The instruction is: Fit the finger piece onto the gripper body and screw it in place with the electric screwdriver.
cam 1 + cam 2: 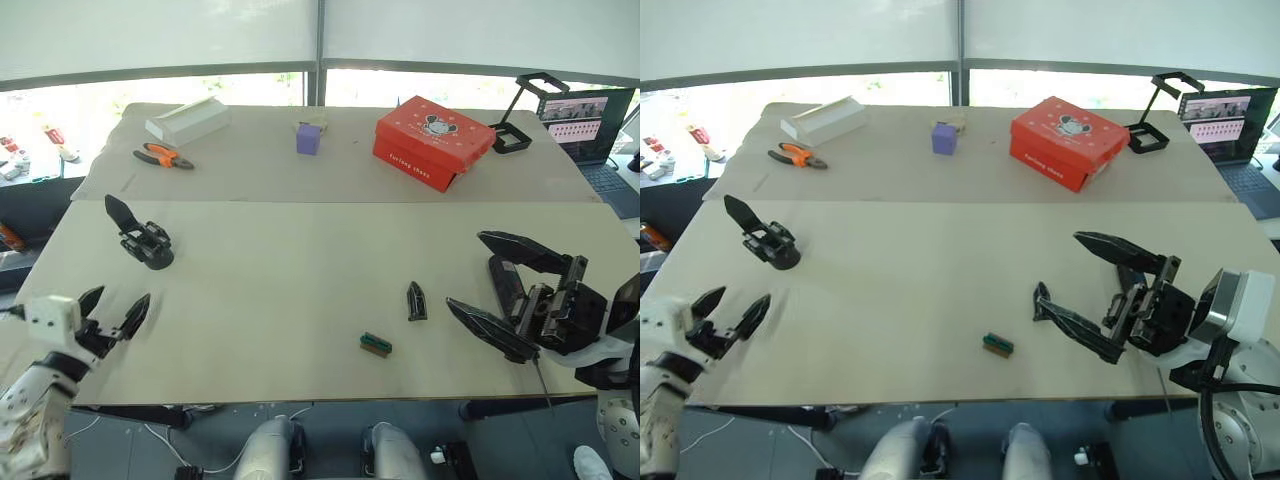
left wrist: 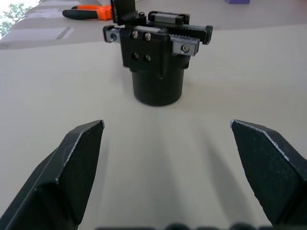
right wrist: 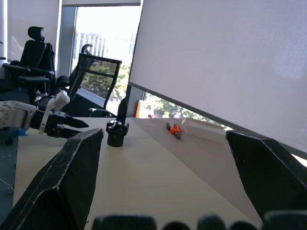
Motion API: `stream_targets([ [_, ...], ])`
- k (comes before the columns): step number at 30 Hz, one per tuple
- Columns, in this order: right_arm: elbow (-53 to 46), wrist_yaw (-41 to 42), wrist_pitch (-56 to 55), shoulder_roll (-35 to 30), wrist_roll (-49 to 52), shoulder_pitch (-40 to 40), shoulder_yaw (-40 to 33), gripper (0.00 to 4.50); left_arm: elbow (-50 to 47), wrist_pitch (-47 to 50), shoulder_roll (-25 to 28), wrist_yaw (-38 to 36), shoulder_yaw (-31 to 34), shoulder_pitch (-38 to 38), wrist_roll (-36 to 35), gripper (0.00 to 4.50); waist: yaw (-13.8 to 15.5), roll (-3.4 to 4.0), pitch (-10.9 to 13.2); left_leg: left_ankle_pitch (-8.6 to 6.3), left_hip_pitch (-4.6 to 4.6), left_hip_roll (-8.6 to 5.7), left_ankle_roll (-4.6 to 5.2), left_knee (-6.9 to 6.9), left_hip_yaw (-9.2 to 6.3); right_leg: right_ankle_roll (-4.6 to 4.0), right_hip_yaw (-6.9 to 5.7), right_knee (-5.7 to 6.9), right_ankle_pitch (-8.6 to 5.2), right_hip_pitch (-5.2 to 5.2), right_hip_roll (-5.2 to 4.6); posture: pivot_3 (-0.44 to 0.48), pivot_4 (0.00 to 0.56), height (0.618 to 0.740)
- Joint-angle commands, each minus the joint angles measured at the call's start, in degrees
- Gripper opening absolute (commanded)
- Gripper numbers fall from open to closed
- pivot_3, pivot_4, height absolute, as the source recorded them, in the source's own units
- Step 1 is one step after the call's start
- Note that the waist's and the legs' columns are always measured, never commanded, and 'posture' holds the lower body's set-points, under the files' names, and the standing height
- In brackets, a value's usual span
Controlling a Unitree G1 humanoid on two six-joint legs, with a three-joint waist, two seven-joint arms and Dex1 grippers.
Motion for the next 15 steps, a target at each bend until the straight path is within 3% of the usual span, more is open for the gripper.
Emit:
stream_targets([
  [1, -2.69, -1.06, 0.52, -0.42, 0.64, -1.08, 0.52, 4.50, 4.87, -1.23, 0.92, 1.40, -1.70, -4.23, 2.49, 4.48, -0.30, -0.02, -0.01, 0.01, 0.00, 0.00, 0.00, 0.00, 0.01, 0.00, 0.00, 0.01, 0.00, 0.04, 0.03, 0.000, 0.150, 0.740],
  [5, -4.01, -1.87, 1.12, -0.65, 0.84, -0.94, 0.93, 4.50, 11.28, -2.84, 0.93, 1.78, -4.11, -9.85, 4.64, 4.48, -0.65, -0.03, -0.01, 0.24, 0.01, 0.02, 0.39, -0.02, 0.00, 0.00, -0.03, 0.01, -0.02, 0.29, 0.08, 0.000, 0.150, 0.740],
  [15, -4.22, -1.16, 0.25, -0.67, 0.41, 1.15, -0.60, 4.50, 24.02, -6.52, -1.25, 6.62, -8.55, -21.42, 9.41, 4.48, 0.03, -0.02, -0.02, 0.01, 0.31, -0.01, 0.03, -0.02, -0.05, 0.02, -0.06, -0.06, -0.02, 0.63, 0.03, 0.000, 0.150, 0.740],
])
